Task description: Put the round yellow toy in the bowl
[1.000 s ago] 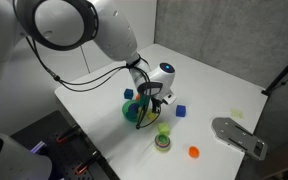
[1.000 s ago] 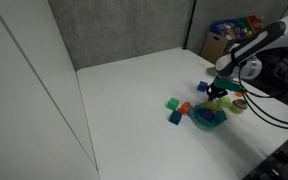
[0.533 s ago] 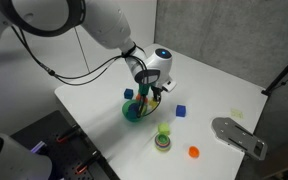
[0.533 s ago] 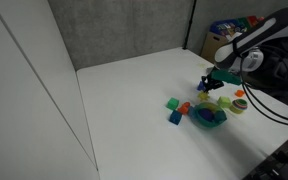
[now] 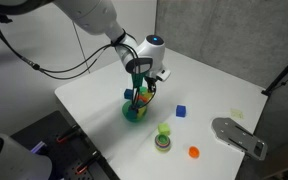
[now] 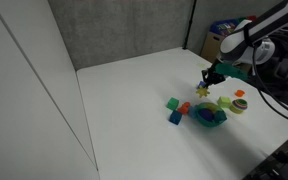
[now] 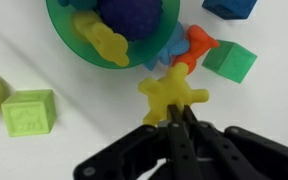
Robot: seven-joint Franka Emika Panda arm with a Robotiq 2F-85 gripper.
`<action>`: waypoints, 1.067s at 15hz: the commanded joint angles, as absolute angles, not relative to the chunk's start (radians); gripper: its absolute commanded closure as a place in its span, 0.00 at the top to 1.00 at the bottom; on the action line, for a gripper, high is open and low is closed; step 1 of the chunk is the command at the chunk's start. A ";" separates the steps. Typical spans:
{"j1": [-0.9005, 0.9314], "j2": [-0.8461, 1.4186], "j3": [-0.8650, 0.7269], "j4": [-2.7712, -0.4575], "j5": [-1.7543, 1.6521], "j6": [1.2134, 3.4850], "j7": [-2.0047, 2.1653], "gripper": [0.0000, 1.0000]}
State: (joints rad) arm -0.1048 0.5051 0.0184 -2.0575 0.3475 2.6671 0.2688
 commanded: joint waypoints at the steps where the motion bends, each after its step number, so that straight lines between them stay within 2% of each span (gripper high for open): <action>1: -0.117 0.401 0.030 -2.137 0.373 2.612 0.220 0.03; 6: -0.119 0.374 0.028 -2.172 0.382 2.533 0.174 0.03; 16: -0.110 0.428 0.028 -2.246 0.355 2.618 0.077 0.04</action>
State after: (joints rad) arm -0.1065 0.4297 0.0235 -2.2260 0.3503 2.5967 0.1107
